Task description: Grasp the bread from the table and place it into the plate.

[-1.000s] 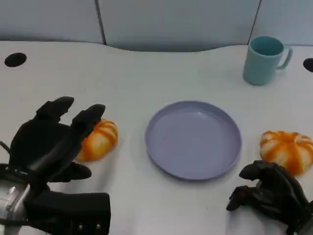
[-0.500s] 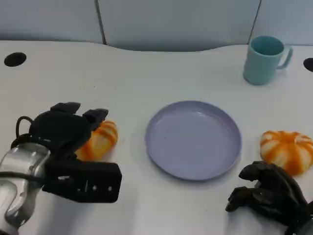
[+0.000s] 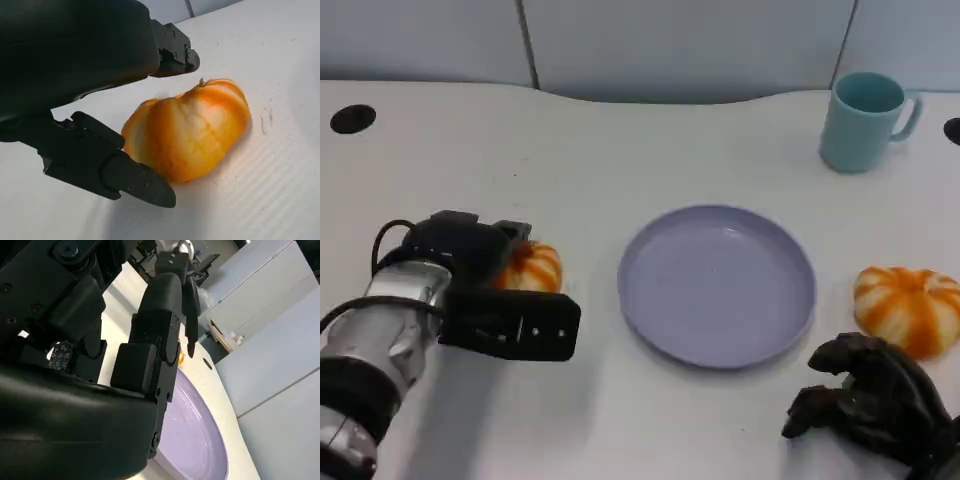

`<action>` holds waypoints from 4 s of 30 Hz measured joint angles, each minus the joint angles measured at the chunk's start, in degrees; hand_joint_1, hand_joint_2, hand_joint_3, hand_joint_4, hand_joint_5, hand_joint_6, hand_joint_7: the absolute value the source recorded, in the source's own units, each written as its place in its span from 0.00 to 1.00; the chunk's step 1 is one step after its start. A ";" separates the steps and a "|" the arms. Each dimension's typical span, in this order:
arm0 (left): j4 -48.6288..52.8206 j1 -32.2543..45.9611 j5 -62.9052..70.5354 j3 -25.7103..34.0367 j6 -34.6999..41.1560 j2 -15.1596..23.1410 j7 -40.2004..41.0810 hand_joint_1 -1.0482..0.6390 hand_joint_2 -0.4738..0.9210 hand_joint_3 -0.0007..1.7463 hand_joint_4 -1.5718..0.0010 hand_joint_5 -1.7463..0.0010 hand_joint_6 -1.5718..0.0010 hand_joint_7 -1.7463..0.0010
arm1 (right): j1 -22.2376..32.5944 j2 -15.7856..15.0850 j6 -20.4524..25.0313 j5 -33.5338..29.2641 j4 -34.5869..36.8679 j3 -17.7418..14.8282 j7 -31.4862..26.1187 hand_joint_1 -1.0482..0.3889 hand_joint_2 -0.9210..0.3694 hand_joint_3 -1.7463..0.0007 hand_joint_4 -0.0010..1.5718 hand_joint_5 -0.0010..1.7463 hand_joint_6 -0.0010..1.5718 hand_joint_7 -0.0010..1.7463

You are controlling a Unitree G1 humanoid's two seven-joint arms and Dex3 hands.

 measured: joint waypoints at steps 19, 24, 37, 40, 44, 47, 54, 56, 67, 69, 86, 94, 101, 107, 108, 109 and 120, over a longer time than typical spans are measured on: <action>16.17 -5.23 -7.79 -2.99 -8.39 -3.74 10.93 0.48 0.99 0.05 0.54 0.65 0.47 0.87 | 2.67 0.00 2.48 0.32 -4.09 0.76 -0.58 0.00 0.44 1.00 1.00 0.21 1.00 0.10; 16.44 -2.96 -7.43 -4.11 -10.57 -3.58 23.10 0.49 1.00 0.23 0.43 0.03 0.55 0.09 | 3.01 -0.05 2.61 0.33 -4.69 0.91 -0.60 0.00 0.43 1.00 1.00 0.21 1.00 0.09; 18.24 -0.03 -7.21 -5.82 -10.09 -3.50 39.03 0.47 0.97 0.29 0.49 0.00 0.65 0.00 | 3.26 -0.54 2.82 0.40 -5.08 0.94 -0.62 0.00 0.43 1.00 1.00 0.21 1.00 0.10; 18.21 -0.03 -7.69 -5.60 -10.32 -3.48 39.41 0.49 0.89 0.39 0.48 0.00 0.62 0.00 | 3.28 -0.54 2.94 0.40 -5.29 0.98 -0.86 0.00 0.43 1.00 1.00 0.21 1.00 0.10; 17.16 -0.10 -8.68 -3.89 -12.64 -3.26 40.94 0.52 0.80 0.52 0.45 0.00 0.59 0.00 | 3.28 -0.53 3.02 0.40 -5.37 1.08 -0.90 0.00 0.43 1.00 1.00 0.21 1.00 0.09; 16.08 -0.88 -10.17 -2.19 -14.97 -3.03 41.10 0.51 0.78 0.54 0.45 0.00 0.59 0.01 | 3.27 -0.49 2.99 0.40 -5.30 1.08 -0.90 0.00 0.44 1.00 1.00 0.21 1.00 0.10; 13.81 -3.96 -12.20 -0.93 -17.62 -2.87 38.92 0.50 0.77 0.55 0.45 0.00 0.59 0.00 | 2.71 -0.23 2.32 0.94 -4.02 1.03 -0.67 0.00 0.44 1.00 1.00 0.22 1.00 0.11; 12.90 -4.31 -12.22 -0.96 -19.90 -2.86 37.03 0.50 0.78 0.55 0.45 0.00 0.58 0.00 | 2.67 -0.45 1.96 0.67 -3.95 1.25 -0.78 0.00 0.43 1.00 1.00 0.21 1.00 0.11; 8.62 -10.30 -10.95 -3.60 -26.30 -5.18 30.23 0.45 0.79 0.60 0.41 0.00 0.54 0.00 | 3.04 -1.50 -0.47 -0.32 -4.03 1.80 -0.57 0.00 0.41 0.99 1.00 0.22 1.00 0.11; 8.30 -11.24 -10.11 -4.21 -26.32 -5.87 29.74 0.45 0.79 0.59 0.41 0.00 0.53 0.00 | 2.98 -1.49 -0.96 -0.32 -3.78 1.85 -0.55 0.00 0.41 0.99 1.00 0.22 1.00 0.11; 11.56 -12.86 -9.77 -6.15 -30.13 -14.21 25.35 0.47 0.61 0.83 0.34 0.00 0.47 0.00 | 3.77 -1.68 1.97 -0.31 -6.52 2.34 -2.46 0.00 0.43 1.00 1.00 0.24 1.00 0.13; 13.69 -12.85 -9.77 -6.25 -28.44 -15.74 23.68 0.44 0.71 0.67 0.44 0.00 0.55 0.00 | 4.62 -1.68 3.28 -0.24 -8.27 3.20 -3.23 0.00 0.43 1.00 1.00 0.23 1.00 0.12; 13.84 -12.85 -12.39 -5.52 -27.58 -15.70 12.97 0.38 0.91 0.30 0.68 0.28 0.71 0.53 | 4.67 -1.61 3.59 0.05 -8.42 3.26 -3.51 0.00 0.45 1.00 1.00 0.23 1.00 0.13; 13.63 -12.87 -14.79 -4.39 -25.85 -15.56 4.23 0.14 1.00 0.19 0.99 0.67 0.99 0.75 | 4.74 -1.60 3.92 0.19 -8.66 3.39 -3.78 0.00 0.44 1.00 1.00 0.23 1.00 0.12; 13.59 -12.87 -15.10 -4.30 -25.38 -15.46 1.97 0.12 1.00 0.20 0.99 0.72 0.99 0.76 | 4.73 -1.62 3.89 0.18 -8.65 3.42 -3.72 0.00 0.44 1.00 1.00 0.23 1.00 0.12; 13.55 -12.87 -15.33 -4.30 -25.18 -15.32 0.61 0.11 1.00 0.20 1.00 0.75 1.00 0.77 | 4.73 -1.62 3.88 0.18 -8.64 3.43 -3.66 0.00 0.44 1.00 1.00 0.23 1.00 0.12; 10.47 -12.71 -16.61 -3.27 -25.71 -13.95 -1.49 0.09 1.00 0.23 1.00 0.70 1.00 0.75 | 4.62 -1.66 3.73 0.19 -8.38 3.43 -3.36 0.00 0.44 1.00 1.00 0.23 1.00 0.13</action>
